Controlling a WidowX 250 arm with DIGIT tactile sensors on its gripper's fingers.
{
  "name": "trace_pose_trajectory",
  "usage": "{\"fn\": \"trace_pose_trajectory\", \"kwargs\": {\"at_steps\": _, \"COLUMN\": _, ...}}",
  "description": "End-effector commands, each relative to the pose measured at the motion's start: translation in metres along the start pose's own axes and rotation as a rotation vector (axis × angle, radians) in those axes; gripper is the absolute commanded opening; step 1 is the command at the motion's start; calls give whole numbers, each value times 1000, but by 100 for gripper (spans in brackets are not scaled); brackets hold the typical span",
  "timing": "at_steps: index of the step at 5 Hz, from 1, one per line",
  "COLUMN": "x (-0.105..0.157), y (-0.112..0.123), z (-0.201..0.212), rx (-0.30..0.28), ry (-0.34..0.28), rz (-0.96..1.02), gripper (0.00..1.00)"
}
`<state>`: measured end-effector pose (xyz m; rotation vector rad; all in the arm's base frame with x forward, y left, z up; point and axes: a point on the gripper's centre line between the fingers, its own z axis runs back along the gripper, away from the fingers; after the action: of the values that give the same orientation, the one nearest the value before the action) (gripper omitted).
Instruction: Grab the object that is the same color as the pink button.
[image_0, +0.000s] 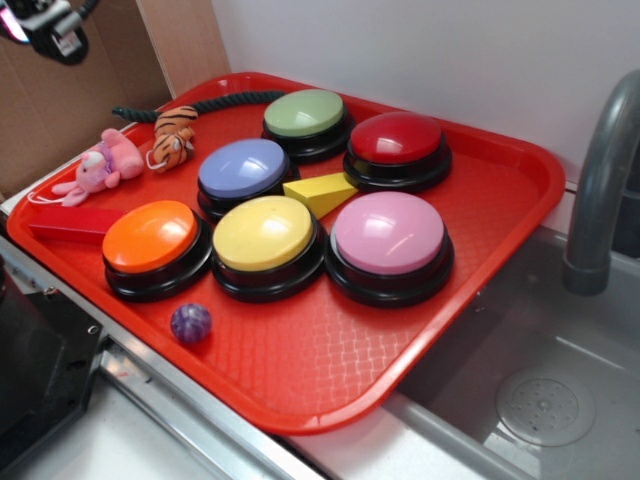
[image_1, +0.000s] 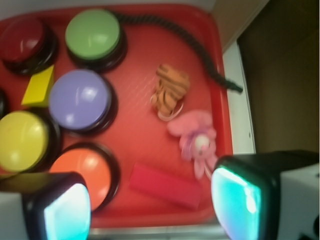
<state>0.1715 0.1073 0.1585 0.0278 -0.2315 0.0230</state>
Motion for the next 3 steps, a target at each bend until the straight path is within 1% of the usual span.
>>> {"fn": "trace_pose_trajectory", "kwargs": {"at_steps": 1, "x": 8, "y": 30, "z": -35, "rx": 28, "ry": -50, "rz": -70, "gripper": 100}}
{"fn": "trace_pose_trajectory", "kwargs": {"at_steps": 2, "x": 8, "y": 33, "z": -75, "rx": 61, "ry": 24, "rz": -59, "gripper": 100}}
{"fn": "trace_pose_trajectory", "kwargs": {"at_steps": 3, "x": 4, "y": 38, "z": -99, "rx": 98, "ry": 16, "rz": -53, "gripper": 100}}
